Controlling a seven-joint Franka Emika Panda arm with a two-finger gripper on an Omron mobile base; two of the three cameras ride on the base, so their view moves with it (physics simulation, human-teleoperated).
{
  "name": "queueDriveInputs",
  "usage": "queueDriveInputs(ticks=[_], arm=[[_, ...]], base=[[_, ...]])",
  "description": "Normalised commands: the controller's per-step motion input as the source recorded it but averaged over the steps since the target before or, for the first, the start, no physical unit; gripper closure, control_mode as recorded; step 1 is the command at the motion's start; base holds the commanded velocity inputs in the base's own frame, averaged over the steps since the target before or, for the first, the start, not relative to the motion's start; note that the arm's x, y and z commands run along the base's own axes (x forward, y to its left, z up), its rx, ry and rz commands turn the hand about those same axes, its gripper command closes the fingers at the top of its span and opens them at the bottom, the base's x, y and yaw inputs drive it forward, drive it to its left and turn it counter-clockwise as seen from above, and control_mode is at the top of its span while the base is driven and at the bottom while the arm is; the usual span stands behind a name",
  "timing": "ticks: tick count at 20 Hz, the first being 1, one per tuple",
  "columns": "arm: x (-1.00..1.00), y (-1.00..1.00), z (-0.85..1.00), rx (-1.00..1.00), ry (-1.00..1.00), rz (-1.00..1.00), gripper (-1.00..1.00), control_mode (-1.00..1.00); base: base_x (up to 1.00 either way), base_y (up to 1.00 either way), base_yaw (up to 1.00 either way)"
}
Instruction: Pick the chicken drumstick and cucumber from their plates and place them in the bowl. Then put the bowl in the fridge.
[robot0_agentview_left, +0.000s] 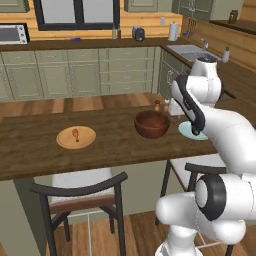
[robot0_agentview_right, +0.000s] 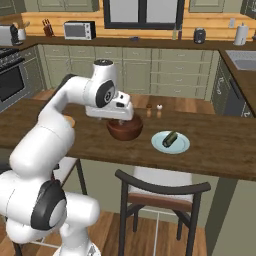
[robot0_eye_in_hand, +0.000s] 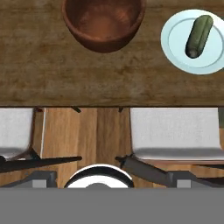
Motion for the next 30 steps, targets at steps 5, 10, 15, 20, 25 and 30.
queueDriveInputs(ticks=[5, 10, 15, 20, 25, 30], arm=[[0.22, -1.00, -0.44, 0.06, 0.16, -0.05, -1.00, -1.00], [0.42, -1.00, -0.57, 0.01, 0.09, -0.13, -1.00, -1.00], [0.29, -1.00, -0.59, 0.00, -0.01, -0.21, -1.00, -1.00], [0.73, -0.75, -0.41, 0.00, 0.11, -0.17, -1.00, -1.00], [0.98, -0.21, -0.42, 0.00, 0.03, -0.01, -1.00, -1.00], [0.74, -0.14, -0.35, 0.00, 0.00, 0.00, -1.00, -1.00]], base=[[0.00, 0.00, 0.00], [0.00, 0.00, 0.00], [0.00, 0.00, 0.00], [0.00, 0.00, 0.00], [0.00, 0.00, 0.00], [0.00, 0.00, 0.00]])
